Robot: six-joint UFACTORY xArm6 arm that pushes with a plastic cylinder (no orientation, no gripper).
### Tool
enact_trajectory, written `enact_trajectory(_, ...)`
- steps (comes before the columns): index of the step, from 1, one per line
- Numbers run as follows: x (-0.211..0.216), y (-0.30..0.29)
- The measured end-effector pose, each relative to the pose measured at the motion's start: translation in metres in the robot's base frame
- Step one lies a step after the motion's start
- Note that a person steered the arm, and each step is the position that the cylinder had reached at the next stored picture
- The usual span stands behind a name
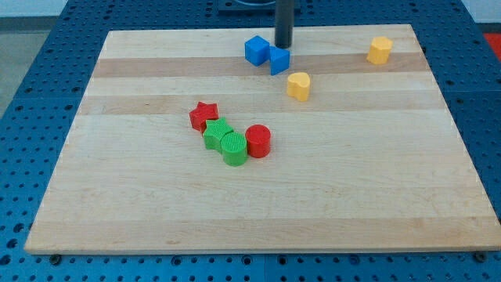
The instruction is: Slightly push the cube cube left side
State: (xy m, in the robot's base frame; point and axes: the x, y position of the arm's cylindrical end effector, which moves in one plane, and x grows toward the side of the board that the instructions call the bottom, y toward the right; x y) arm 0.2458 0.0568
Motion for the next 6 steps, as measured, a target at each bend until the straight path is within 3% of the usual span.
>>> enact_trajectory(2,0.009,0.019)
enact_trajectory(6,-0.018,-0.111)
